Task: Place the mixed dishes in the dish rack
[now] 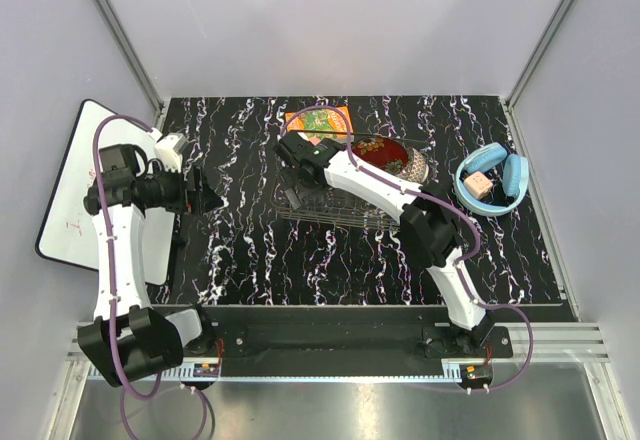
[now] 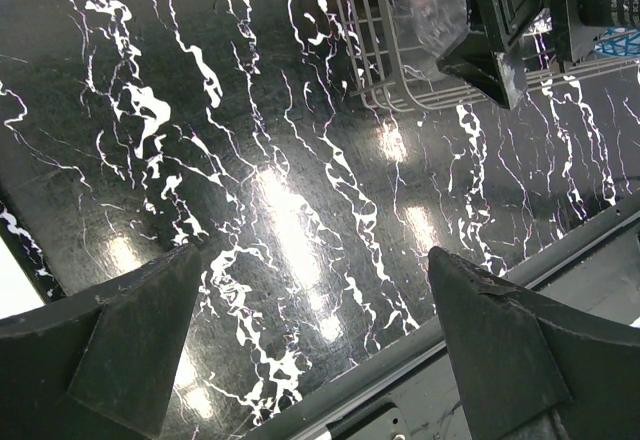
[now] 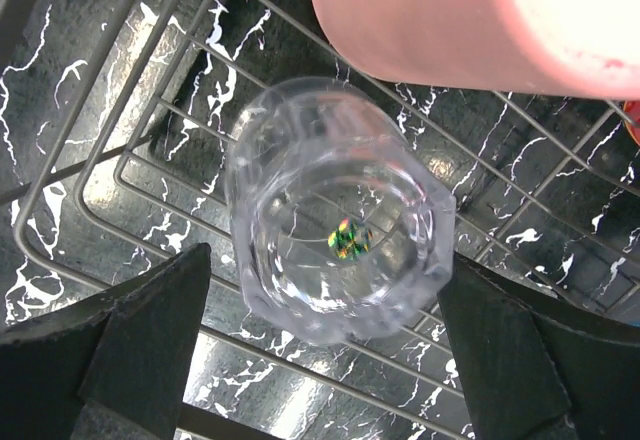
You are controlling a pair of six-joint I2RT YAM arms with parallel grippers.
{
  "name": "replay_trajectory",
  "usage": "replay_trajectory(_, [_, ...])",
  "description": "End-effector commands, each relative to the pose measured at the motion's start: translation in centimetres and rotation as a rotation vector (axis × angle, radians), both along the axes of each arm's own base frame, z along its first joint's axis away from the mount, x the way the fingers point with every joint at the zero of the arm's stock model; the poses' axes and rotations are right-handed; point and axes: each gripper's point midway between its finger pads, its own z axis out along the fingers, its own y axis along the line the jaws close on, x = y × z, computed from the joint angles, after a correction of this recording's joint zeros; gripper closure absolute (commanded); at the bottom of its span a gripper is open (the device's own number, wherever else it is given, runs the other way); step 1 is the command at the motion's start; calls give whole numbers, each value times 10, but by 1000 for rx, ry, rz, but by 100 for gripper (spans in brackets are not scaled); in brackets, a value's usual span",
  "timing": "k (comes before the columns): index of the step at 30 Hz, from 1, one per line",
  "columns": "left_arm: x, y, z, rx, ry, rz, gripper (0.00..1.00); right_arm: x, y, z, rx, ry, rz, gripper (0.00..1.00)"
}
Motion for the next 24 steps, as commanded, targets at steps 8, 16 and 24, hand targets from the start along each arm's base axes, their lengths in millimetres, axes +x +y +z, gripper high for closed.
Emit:
replay_trajectory(8, [3,1,9,29,-71,-10,1,-3,0,37,-12,-62,23,0])
replay_trajectory(16, [3,3,9,40,-73,-1,1,-19,-24,118,71,-157,-16,0])
replay_trajectory(24, [-7,5,-1,72,-60,19,1,-72,-75,161,281,-207,-103,0])
